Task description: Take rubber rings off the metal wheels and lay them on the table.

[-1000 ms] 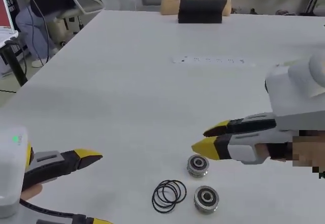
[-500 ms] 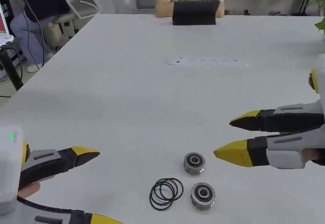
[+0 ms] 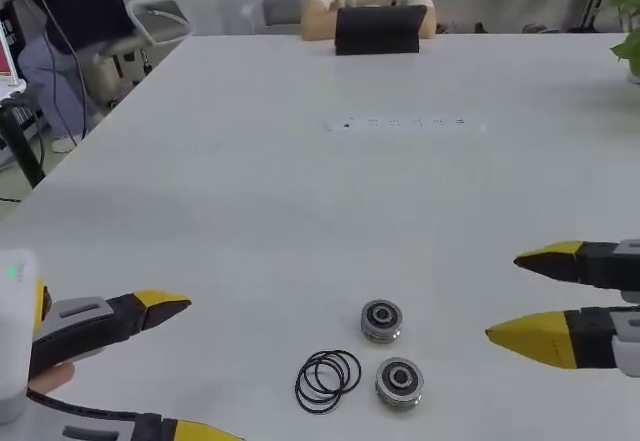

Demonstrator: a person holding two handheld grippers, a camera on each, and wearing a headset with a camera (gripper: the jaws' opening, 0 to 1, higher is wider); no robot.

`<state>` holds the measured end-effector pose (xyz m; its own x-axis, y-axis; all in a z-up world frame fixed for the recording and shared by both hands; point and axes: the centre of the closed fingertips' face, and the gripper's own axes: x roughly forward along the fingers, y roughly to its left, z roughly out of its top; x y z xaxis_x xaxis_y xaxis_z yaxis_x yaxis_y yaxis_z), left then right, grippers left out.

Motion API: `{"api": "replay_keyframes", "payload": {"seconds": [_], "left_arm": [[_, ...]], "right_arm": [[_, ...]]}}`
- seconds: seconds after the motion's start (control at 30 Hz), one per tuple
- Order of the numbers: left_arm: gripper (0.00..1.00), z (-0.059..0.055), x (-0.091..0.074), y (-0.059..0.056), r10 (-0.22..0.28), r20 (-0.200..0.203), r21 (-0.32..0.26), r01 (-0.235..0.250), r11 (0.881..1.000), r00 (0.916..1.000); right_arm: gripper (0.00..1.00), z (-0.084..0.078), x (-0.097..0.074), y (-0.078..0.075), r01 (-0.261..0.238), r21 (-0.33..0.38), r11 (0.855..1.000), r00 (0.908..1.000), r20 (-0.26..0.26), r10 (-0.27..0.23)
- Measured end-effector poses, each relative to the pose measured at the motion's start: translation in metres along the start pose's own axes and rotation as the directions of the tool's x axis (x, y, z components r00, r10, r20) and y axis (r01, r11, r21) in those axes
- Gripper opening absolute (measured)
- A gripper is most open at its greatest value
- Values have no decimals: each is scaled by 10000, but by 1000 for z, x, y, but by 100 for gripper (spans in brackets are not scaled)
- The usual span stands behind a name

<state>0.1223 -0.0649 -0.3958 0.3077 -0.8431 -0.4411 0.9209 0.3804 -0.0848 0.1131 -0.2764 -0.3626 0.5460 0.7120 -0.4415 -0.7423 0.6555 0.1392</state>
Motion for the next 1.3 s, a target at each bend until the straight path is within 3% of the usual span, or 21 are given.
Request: {"api": "replay_keyframes", "payload": {"seconds": [0.17,0.67,0.9,1.3], "left_arm": [[85,-2,-3,2,138,70,-166,-137,9998,9999],[86,-5,1,4,196,-23,-326,-197,9993,9998],[87,-2,4,6,236,13,-346,-235,9991,9997],[87,-5,2,5,360,71,-521,-356,9980,9993]], "right_arm": [[62,-24,-6,-9,538,237,9983,9980,-337,-530],[82,-75,2,-4,538,543,9971,9871,-1539,-449],[90,-98,6,1,415,484,9980,9720,-2333,-291],[99,-110,5,-3,480,338,9983,9579,-2846,-364]]}}
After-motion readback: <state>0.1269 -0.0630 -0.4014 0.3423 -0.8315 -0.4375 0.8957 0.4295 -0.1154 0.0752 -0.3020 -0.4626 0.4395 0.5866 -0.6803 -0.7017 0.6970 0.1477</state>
